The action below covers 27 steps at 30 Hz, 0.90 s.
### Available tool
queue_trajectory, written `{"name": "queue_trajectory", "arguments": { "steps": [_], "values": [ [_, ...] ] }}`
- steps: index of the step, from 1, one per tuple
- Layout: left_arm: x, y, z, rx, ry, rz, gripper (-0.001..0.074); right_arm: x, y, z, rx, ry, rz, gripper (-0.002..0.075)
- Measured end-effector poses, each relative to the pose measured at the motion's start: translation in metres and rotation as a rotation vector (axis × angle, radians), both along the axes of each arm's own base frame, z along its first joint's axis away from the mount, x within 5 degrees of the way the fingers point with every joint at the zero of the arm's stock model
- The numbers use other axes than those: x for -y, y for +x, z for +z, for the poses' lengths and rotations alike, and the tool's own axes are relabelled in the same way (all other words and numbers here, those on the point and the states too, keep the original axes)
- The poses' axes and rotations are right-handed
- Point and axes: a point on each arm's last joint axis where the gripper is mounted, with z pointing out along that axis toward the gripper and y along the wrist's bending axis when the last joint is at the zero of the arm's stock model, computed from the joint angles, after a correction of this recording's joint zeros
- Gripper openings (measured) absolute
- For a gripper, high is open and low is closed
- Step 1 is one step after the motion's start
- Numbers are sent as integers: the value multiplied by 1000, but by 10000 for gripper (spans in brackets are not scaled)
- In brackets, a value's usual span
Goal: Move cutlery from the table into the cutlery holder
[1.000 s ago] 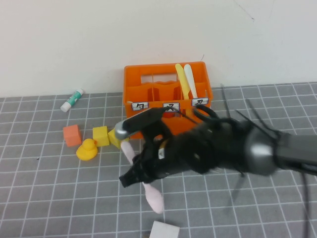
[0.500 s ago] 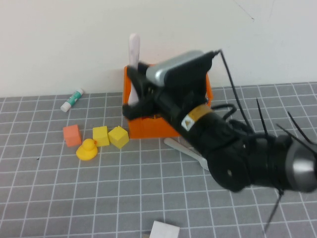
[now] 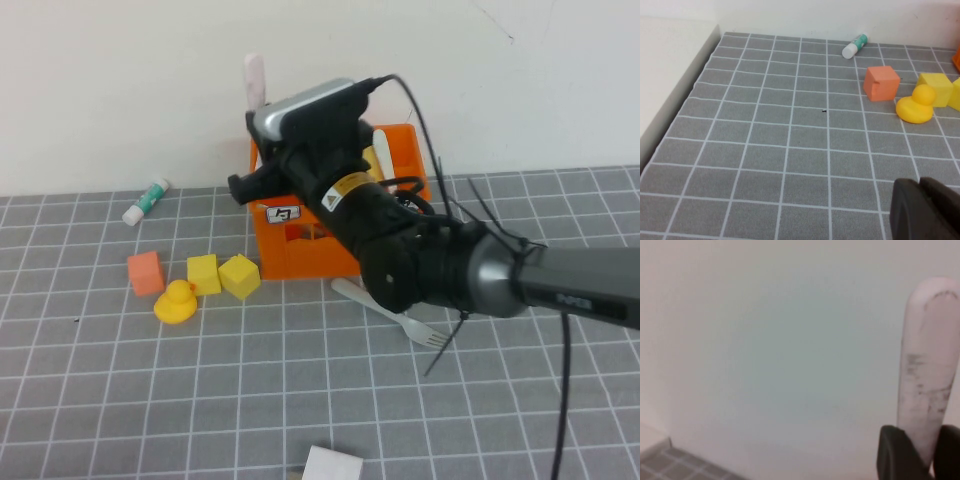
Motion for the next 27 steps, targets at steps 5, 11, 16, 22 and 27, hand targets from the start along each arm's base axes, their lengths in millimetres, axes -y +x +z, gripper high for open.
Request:
{"name": "queue_trajectory", "arguments": {
  "steps": [5, 11, 16, 22, 27],
  "values": [
    [0, 0, 0, 0, 0, 0, -1, -8, 9, -16, -57, -69, 15, 186],
    [0, 0, 0, 0, 0, 0, -1, -6, 11, -19, -56, -110, 14, 325],
    [0, 0, 0, 0, 0, 0, -1, -3, 9, -12, -81, -214, 39, 338],
    [0, 0, 0, 0, 0, 0, -1, 6, -13, 22, -220, -435, 156, 339],
    [0, 0, 0, 0, 0, 0, -1, 26, -35, 33, -410, -687, 238, 337]
  ]
}}
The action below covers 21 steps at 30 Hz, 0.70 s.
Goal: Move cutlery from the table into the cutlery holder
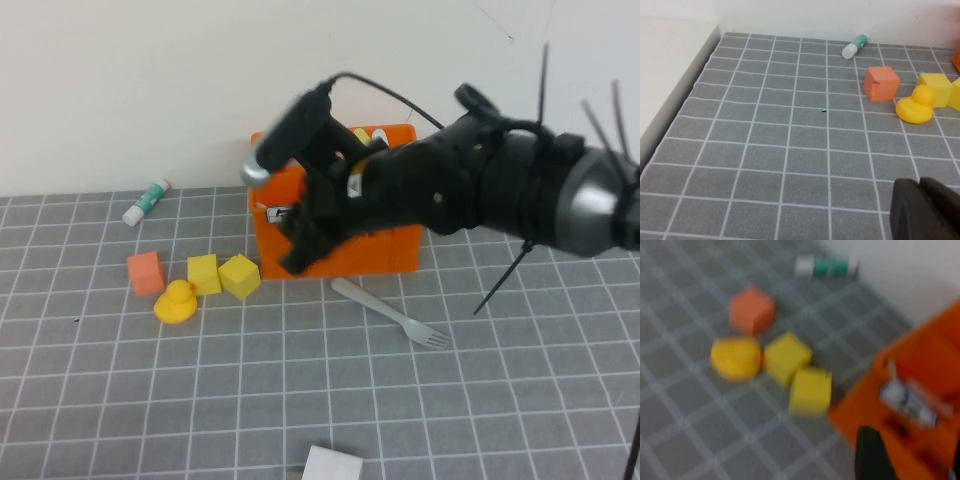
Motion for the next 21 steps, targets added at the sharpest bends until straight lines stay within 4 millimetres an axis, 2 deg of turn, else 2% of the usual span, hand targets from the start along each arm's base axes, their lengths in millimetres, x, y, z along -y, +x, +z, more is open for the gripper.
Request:
{"name": "queue_trajectory", "arguments": {
  "steps": [6, 10, 16, 21],
  "values": [
    [0, 0, 0, 0, -4, 1, -1, 31, -10, -13, -226, -273, 9, 333],
    [0, 0, 0, 0, -2, 1, -1, 45, -12, -21, -332, -360, -5, 331],
    [0, 0, 0, 0, -2, 1, -1, 54, -4, -43, -420, -403, -52, 337],
    [0, 0, 0, 0, -2, 1, -1, 55, 2, -73, -476, -446, -69, 390]
  ]
}}
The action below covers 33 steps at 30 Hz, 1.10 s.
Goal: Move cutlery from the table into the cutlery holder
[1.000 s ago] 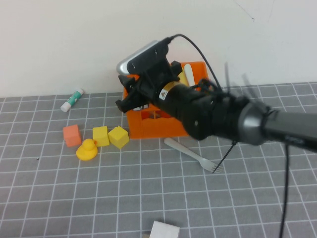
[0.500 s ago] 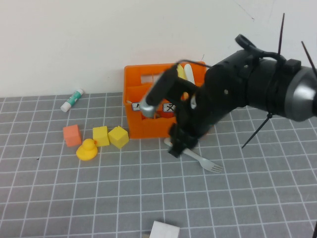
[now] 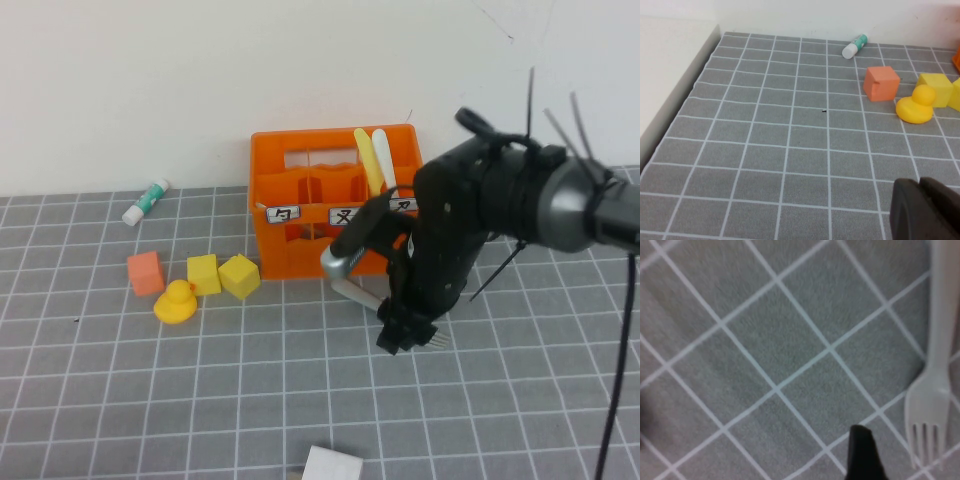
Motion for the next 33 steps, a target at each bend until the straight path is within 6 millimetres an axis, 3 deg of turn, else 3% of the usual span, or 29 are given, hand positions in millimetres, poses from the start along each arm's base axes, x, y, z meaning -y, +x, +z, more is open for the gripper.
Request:
{"name": "queue_trajectory", "arguments": {
  "steps": [7, 18, 27, 30, 33],
  "values": [
    [0, 0, 0, 0, 0, 0, -1, -1, 9, -30, 5, -42, 10, 412],
    [0, 0, 0, 0, 0, 0, -1, -8, 24, -31, 158, 49, -45, 413],
    [0, 0, 0, 0, 2, -1, -1, -7, 30, -54, 152, 21, -38, 410],
    [0, 0, 0, 0, 2, -1, -1, -7, 30, -54, 150, 19, -38, 360],
    [0, 0, 0, 0, 2, -1, -1, -6, 29, -54, 136, 7, -40, 230]
  ]
}}
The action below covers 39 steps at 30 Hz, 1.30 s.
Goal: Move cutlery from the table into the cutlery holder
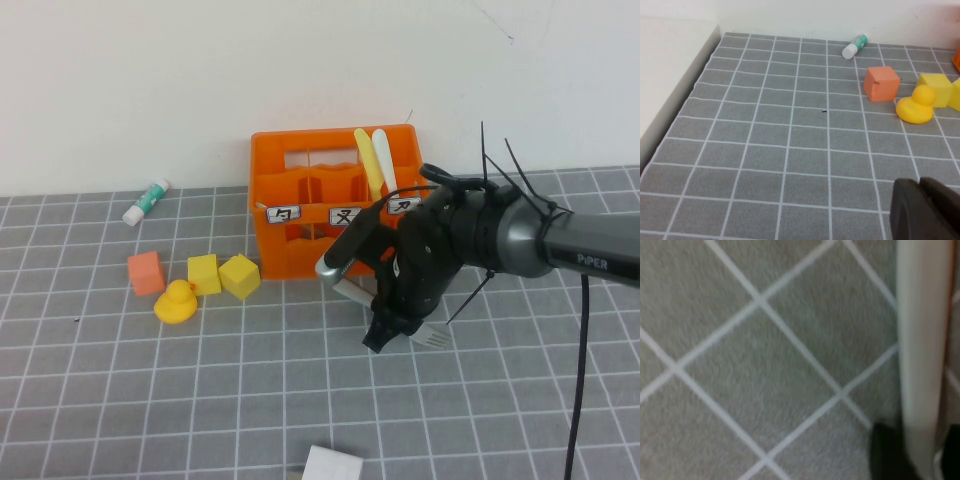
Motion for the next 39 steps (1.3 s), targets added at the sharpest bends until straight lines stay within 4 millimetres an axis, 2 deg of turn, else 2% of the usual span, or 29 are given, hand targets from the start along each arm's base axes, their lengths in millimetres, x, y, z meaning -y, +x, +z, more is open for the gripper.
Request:
{"name": "queue_trajectory", "arguments": {
  "steps": [2, 3, 10, 17, 21, 24, 27, 34, 36, 39],
  "values": [
    [0, 0, 0, 0, 0, 0, -1, 1, -2, -1, -19, -16, -3, 129],
    [0, 0, 0, 0, 0, 0, -1, 2, -3, 0, -30, -22, -6, 114],
    [0, 0, 0, 0, 0, 0, -1, 0, -26, 26, -110, -76, 10, 119],
    [0, 0, 0, 0, 0, 0, -1, -5, -76, 42, -193, -64, 81, 118],
    [0, 0, 0, 0, -3, 1, -1, -4, -112, 28, -261, -83, 135, 118],
    [0, 0, 0, 0, -4, 1, -1, 0, -125, 13, -286, -62, 129, 118],
    [0, 0, 0, 0, -3, 1, -1, 1, -130, 5, -286, -24, 108, 118],
    [0, 0, 0, 0, -3, 1, -1, -1, -128, 3, -255, 5, 130, 127],
    [0, 0, 0, 0, -3, 1, -1, -1, -128, 3, -248, 8, 146, 164],
    [0, 0, 0, 0, -3, 1, -1, -3, -126, 3, -224, 18, 173, 272]
  ]
}}
